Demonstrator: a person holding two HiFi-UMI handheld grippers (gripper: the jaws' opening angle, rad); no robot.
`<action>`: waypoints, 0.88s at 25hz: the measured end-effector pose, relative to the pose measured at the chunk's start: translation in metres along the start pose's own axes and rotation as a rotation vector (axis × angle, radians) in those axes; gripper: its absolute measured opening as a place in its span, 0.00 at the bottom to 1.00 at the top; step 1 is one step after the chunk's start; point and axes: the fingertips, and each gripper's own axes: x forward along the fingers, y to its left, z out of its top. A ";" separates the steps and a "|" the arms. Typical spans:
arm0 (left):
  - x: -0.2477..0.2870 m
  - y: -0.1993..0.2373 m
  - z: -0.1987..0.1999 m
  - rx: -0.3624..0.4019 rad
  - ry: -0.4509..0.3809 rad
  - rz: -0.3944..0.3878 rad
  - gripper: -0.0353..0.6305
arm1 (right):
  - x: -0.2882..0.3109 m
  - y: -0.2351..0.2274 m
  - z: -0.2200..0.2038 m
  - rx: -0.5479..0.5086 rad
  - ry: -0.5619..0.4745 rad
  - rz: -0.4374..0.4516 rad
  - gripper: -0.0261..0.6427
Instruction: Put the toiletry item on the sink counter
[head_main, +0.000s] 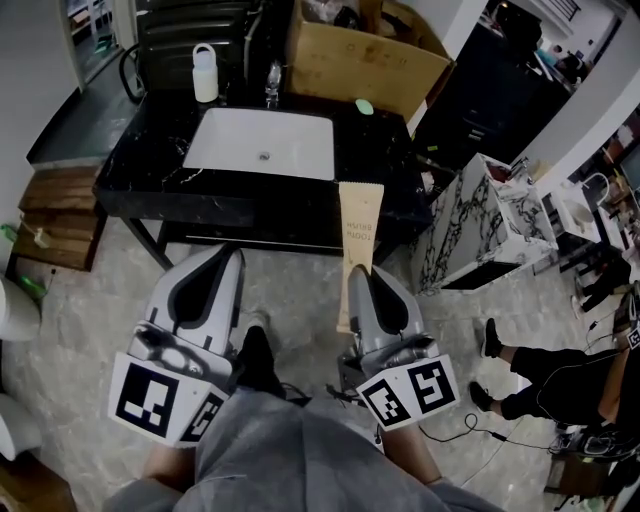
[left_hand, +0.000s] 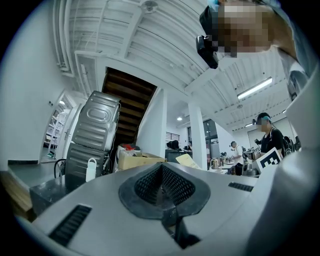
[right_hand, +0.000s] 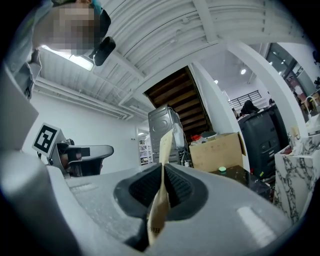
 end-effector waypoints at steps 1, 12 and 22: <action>0.004 0.004 -0.001 -0.003 0.000 -0.002 0.06 | 0.004 -0.001 0.000 -0.001 0.000 -0.002 0.06; 0.062 0.053 -0.009 -0.015 0.010 -0.022 0.06 | 0.073 -0.026 -0.003 0.001 0.004 -0.020 0.06; 0.133 0.116 -0.012 -0.022 0.021 -0.042 0.06 | 0.159 -0.052 0.001 0.002 0.005 -0.046 0.06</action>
